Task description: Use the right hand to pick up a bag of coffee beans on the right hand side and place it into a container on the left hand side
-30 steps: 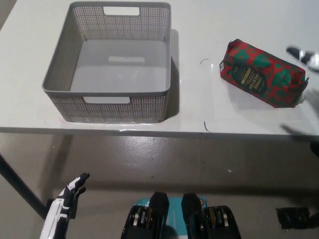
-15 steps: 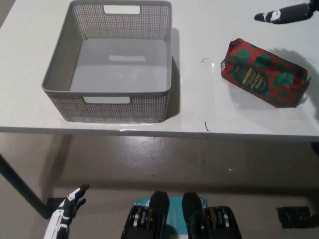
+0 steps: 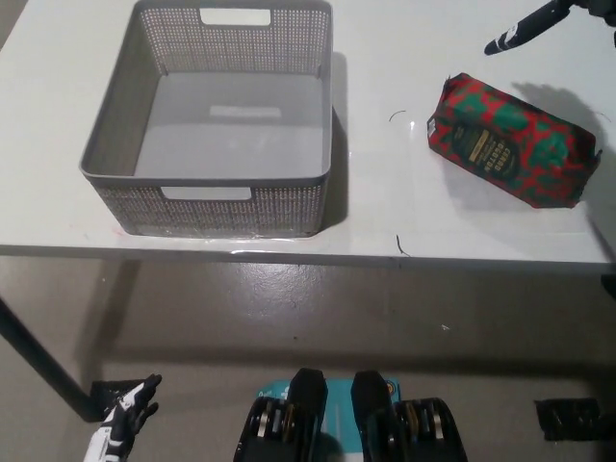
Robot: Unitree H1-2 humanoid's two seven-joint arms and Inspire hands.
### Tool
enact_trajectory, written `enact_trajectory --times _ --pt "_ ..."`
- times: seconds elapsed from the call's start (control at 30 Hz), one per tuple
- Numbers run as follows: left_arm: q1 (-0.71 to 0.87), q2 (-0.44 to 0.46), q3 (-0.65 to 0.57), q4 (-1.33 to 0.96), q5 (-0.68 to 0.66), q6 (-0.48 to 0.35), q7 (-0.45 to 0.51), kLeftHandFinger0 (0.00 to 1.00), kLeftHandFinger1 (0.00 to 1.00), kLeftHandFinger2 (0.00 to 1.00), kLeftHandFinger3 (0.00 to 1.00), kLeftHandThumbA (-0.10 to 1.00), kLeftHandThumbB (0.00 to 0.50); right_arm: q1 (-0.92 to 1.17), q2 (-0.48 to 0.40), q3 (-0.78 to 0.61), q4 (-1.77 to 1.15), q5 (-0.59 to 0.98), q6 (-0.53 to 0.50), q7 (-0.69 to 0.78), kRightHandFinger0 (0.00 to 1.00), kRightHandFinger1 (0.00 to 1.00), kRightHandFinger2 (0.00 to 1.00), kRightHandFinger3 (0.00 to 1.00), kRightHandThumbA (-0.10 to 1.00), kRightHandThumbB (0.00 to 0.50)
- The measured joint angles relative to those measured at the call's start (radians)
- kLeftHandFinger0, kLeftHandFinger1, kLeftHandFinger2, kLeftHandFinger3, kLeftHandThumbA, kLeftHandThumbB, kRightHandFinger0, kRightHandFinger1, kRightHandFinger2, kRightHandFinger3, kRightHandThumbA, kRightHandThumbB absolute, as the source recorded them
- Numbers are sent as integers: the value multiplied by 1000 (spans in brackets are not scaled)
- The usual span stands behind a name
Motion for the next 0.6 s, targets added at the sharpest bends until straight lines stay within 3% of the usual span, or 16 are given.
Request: enact_trajectory --times 0.1,0.23,0.43,0.6 --pt "1 -7 4 0 -4 -11 0 1000 1000 1000 1000 1000 200 -8 15 7 34 0 -20 17 1000 1000 1000 1000 941 500" --pt "1 -11 10 4 -6 -22 0 1000 1000 1000 1000 1000 197 -8 46 16 75 -2 -34 32 1000 1000 1000 1000 860 500" --pt "-4 -11 15 17 -7 -44 0 1000 1000 1000 1000 1000 182 4 69 21 91 -2 -53 51 1000 1000 1000 1000 875 500" --pt "-10 -11 15 33 -13 -52 -1 1000 1000 1000 1000 1000 208 11 69 23 101 -4 -78 62 1000 1000 1000 1000 843 500"
